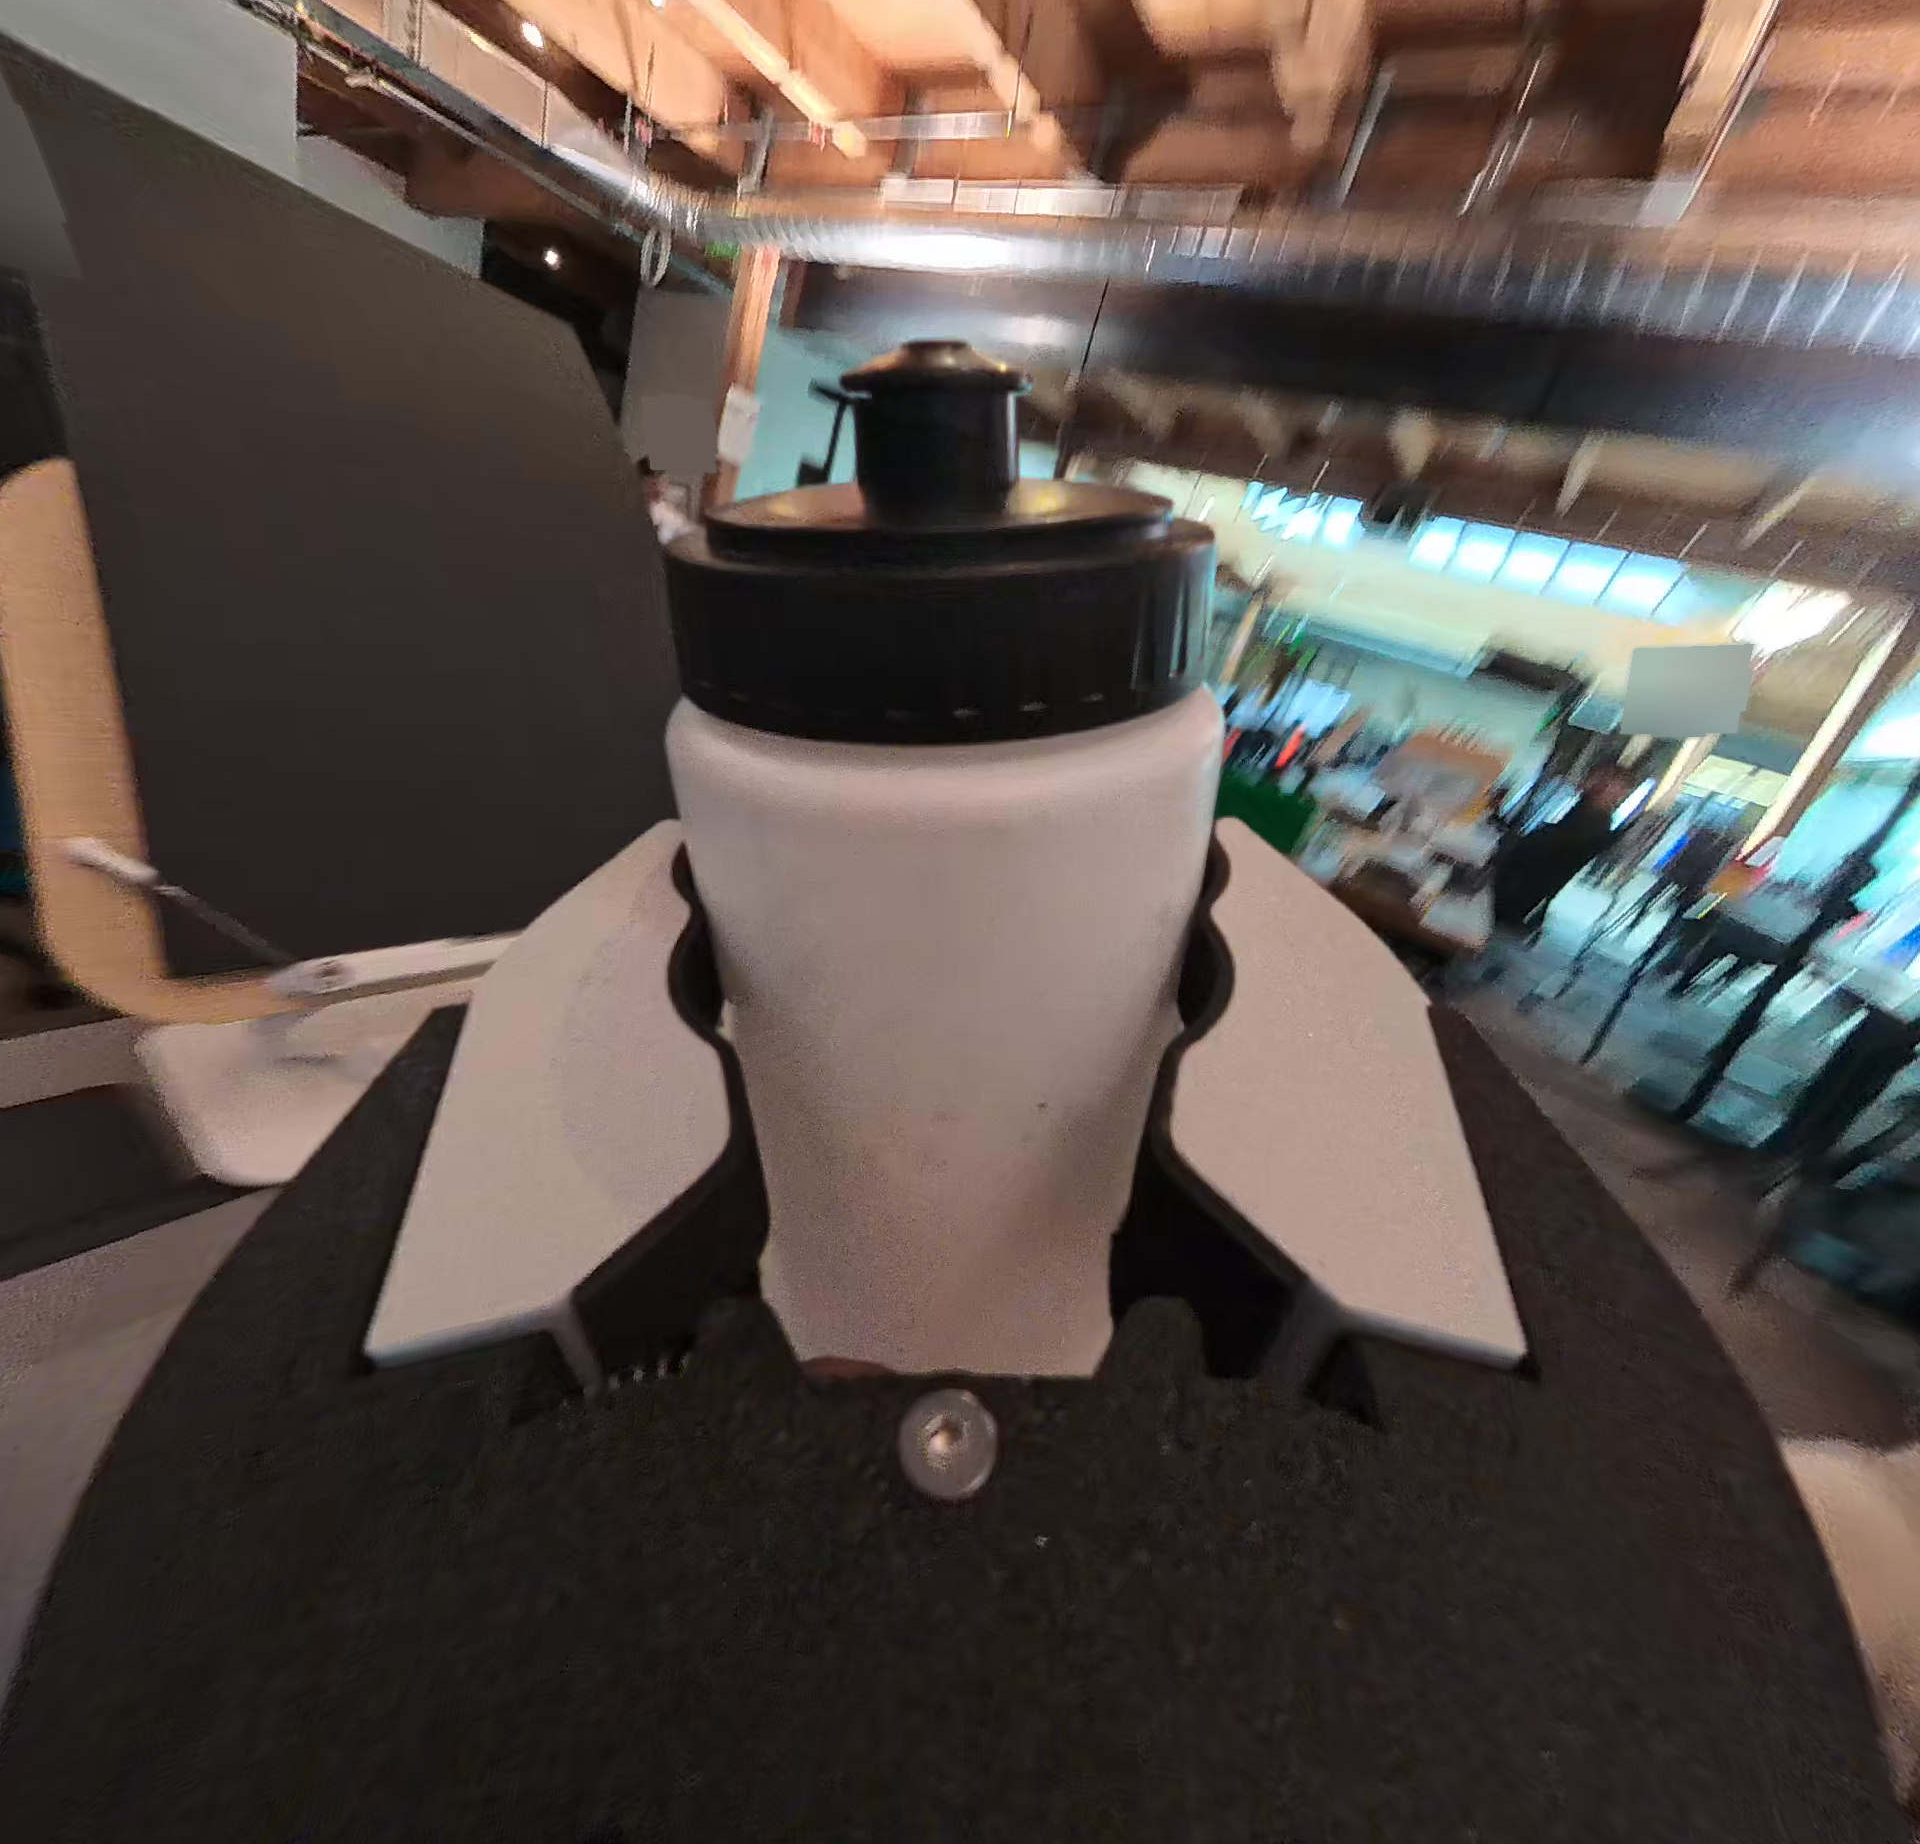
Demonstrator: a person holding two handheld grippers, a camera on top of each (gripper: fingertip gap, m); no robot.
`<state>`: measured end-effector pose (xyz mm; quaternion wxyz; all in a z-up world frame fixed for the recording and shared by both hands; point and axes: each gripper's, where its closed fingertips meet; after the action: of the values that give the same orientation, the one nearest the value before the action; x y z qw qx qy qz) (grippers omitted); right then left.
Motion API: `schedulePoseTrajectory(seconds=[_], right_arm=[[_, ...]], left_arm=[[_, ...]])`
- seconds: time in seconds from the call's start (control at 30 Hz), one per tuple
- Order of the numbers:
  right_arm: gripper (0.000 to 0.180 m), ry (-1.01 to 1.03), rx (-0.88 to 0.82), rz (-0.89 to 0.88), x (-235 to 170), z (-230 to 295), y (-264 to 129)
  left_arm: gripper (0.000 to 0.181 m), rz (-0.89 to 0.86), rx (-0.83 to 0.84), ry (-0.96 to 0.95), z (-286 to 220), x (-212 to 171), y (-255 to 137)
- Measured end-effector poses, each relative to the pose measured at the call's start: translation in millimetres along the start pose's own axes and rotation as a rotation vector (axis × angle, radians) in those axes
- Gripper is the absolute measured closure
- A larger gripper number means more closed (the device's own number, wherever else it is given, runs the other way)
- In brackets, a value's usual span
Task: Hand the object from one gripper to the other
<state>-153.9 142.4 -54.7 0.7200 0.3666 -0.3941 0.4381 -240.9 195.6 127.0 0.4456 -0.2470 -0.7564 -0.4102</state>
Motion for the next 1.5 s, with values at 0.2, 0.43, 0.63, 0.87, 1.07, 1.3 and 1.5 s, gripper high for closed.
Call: schedulePoseTrajectory(seconds=[0.2,0.43,0.63,0.87,1.07,1.3,1.5], right_arm=[[0.072,0.402,0.121,-0.516,68.9,2.3,21.5],[0.070,0.364,0.151,-0.630,99.6,-3.0,23.1],[0.075,0.365,0.132,-0.640,104.7,-16.2,4.5],[0.075,0.430,0.114,-0.650,101.1,-31.7,-10.7],[0.075,0.437,0.119,-0.543,84.4,-30.9,-1.0],[0.074,0.391,0.096,-0.406,67.8,-36.1,-2.0],[0.083,0.583,0.132,-0.475,55.5,-33.4,1.3]], left_arm=[[0.094,-0.283,-0.093,-0.410,8.5,0.8,51.0],[0.094,-0.289,-0.081,-0.451,1.0,-35.9,72.8],[0.094,-0.180,-0.082,-0.477,-1.3,-61.3,80.6],[0.089,0.196,-0.054,-0.242,4.5,-91.8,74.4],[0.094,0.396,-0.068,-0.222,13.5,-103.9,49.3],[0.096,0.287,-0.071,-0.178,16.2,-80.6,37.0],[0.100,0.207,-0.008,-0.156,27.4,-66.8,36.7]])
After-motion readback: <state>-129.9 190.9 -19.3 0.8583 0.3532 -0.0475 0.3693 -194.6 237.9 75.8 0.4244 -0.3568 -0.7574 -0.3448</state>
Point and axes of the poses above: each gripper's, where its closed fingertips meet, y out along the fingers, x out of its top, z = x × y across the jaws, and after that the axes turned 11 degrees about -z, right-handed
